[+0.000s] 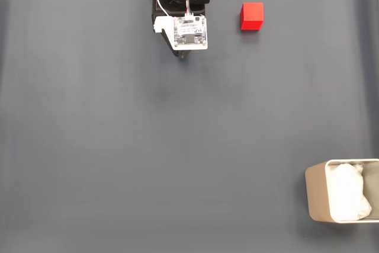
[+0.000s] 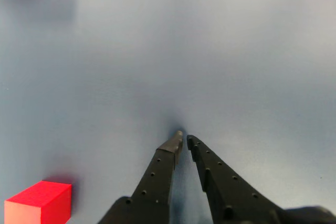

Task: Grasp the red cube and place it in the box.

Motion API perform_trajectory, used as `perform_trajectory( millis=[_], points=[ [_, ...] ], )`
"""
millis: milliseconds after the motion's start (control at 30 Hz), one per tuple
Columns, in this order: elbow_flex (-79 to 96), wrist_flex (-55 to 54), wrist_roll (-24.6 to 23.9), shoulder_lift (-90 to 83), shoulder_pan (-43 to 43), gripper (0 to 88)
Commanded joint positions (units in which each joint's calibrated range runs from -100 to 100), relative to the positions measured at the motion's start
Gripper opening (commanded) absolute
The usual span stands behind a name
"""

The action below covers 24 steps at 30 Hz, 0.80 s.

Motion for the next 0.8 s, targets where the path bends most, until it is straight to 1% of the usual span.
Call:
perform_trajectory(
  millis=[0,467,633,767],
  points=[
    [0.45,0.96,-1.12,0.00,0.45,0.0],
    [0.45,0.80,-1.22,0.00,0.03,0.0],
    [-2.29,-6.66,-2.25,0.17,0.59,0.0],
    [-12.41,-11.66,-2.44,4.42,0.10,0.0]
  ],
)
